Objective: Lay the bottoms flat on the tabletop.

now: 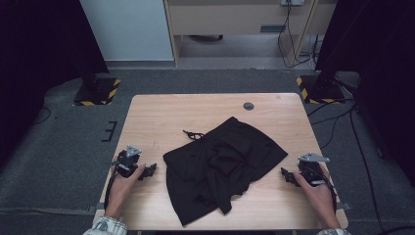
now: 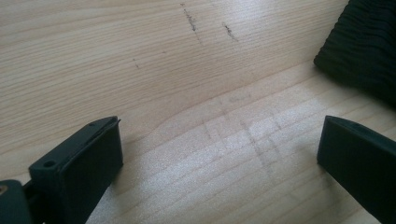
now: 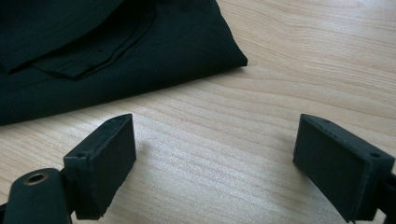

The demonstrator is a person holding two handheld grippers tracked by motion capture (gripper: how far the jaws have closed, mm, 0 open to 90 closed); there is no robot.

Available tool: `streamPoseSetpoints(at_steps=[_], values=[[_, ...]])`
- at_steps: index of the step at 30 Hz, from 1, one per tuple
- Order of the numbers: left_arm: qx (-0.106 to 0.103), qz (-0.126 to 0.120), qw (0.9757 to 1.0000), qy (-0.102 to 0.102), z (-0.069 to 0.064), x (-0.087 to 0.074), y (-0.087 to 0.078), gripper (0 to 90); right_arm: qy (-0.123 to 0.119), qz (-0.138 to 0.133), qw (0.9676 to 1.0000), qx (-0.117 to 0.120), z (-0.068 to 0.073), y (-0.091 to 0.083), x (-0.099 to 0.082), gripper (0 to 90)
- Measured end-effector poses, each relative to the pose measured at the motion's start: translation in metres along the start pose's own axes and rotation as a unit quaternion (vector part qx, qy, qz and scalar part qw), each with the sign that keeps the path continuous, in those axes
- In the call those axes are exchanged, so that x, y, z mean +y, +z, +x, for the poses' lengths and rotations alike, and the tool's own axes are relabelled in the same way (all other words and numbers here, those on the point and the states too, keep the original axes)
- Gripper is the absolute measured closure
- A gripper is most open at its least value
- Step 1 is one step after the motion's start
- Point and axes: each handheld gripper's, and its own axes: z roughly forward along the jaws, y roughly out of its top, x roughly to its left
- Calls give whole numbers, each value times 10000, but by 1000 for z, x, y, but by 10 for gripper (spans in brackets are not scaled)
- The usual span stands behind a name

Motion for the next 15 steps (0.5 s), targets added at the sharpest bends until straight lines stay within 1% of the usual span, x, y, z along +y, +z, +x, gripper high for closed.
streamPoseSetpoints(at_steps=[1, 3, 4, 5, 6, 7, 8, 9, 10, 11, 13, 14, 15], values=[[5, 24, 10000, 9, -1, 1, -1, 15, 43, 14, 10000, -8, 1, 0, 0, 129], [26, 59, 10000, 66, -5, 2, -5, 71, 48, -6, 10000, -50, 2, 1, 1, 128], [45, 67, 9999, 81, -8, 2, -7, 83, 55, 8, 10000, -47, 2, 2, 2, 128], [38, 66, 10000, 51, -11, 3, -10, 84, 55, -1, 10000, -54, 3, 2, 2, 138], [4, 18, 10000, 37, -15, 4, -14, 89, 68, -33, 10000, -47, 4, 3, 3, 193], [4, 18, 10000, 37, -15, 4, -14, 97, 68, -33, 10000, -47, 4, 3, 3, 193], [-12, -134, 9998, 177, -27, 6, -24, 102, -37, -117, 9998, 127, 9, 2, 7, 268], [-14, -199, 9995, 243, -34, 7, -28, 103, -96, -198, 9996, 174, 13, 2, 9, 306], [-14, -199, 9995, 243, -34, 7, -28, 103, -186, -313, 9991, 225, 17, 2, 13, 365], [-72, -265, 9992, 290, -41, 7, -33, 103, -186, -313, 9991, 225, 17, 2, 13, 365], [-185, -317, 9987, 344, -54, 7, -40, 104, -355, -474, 9974, 402, 28, 4, 21, 430], [-316, -354, 9983, 334, -59, 5, -43, 140, -456, -605, 9959, 485, 40, 7, 31, 511], [-535, -305, 9972, 428, -70, 2, -46, 156, -537, -668, 9949, 540, 45, 8, 35, 544]])
